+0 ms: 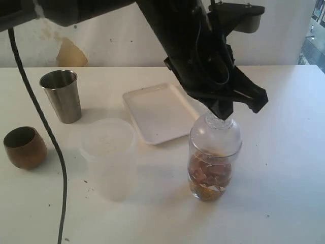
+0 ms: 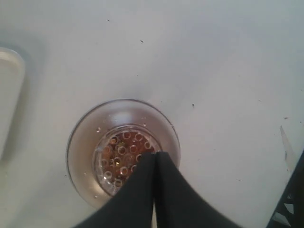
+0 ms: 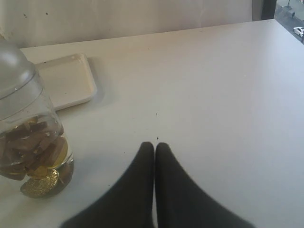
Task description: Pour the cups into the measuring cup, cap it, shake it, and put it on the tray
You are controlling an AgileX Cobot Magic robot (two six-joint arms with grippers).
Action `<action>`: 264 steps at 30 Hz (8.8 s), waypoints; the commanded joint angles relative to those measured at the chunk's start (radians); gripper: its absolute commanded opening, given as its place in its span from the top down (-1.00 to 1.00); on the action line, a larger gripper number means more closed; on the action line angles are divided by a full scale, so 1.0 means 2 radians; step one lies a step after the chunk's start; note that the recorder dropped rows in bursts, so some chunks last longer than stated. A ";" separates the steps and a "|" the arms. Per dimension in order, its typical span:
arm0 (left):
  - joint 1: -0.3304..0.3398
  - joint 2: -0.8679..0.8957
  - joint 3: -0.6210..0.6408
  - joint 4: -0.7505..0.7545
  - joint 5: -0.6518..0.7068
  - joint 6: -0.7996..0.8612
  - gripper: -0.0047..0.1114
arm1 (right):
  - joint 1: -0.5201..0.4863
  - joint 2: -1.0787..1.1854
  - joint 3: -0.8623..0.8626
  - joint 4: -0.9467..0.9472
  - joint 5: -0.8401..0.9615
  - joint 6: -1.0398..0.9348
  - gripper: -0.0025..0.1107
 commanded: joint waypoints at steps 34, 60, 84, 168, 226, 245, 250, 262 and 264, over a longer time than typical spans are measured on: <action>-0.007 0.003 0.021 0.064 -0.063 -0.014 0.92 | -0.002 -0.002 0.003 -0.001 -0.001 -0.001 0.96; -0.042 -0.033 0.105 0.088 -0.137 -0.015 0.92 | -0.002 -0.002 0.003 -0.003 -0.001 -0.001 0.96; -0.049 -0.191 0.179 0.112 -0.259 -0.017 0.92 | -0.002 -0.002 0.003 -0.003 -0.001 -0.001 0.96; 0.338 -0.951 0.973 0.148 -0.411 -0.017 0.92 | -0.002 -0.002 0.003 -0.002 -0.001 -0.001 0.96; 0.437 -0.989 0.992 0.090 -0.497 -0.041 0.92 | -0.002 -0.002 0.003 -0.002 -0.001 -0.001 0.96; 0.437 -0.989 0.992 0.090 -0.499 -0.041 0.92 | -0.002 -0.002 0.003 -0.021 -0.153 -0.001 0.96; 0.437 -0.989 0.992 0.090 -0.499 -0.041 0.92 | -0.002 -0.002 0.003 -0.019 -0.308 -0.001 0.96; 0.437 -0.989 0.992 0.090 -0.499 -0.041 0.92 | -0.002 -0.002 0.003 -0.040 -0.353 0.074 -0.68; 0.437 -0.989 0.992 0.090 -0.499 -0.041 0.92 | -0.002 -0.002 0.003 -0.045 -0.357 0.084 -0.89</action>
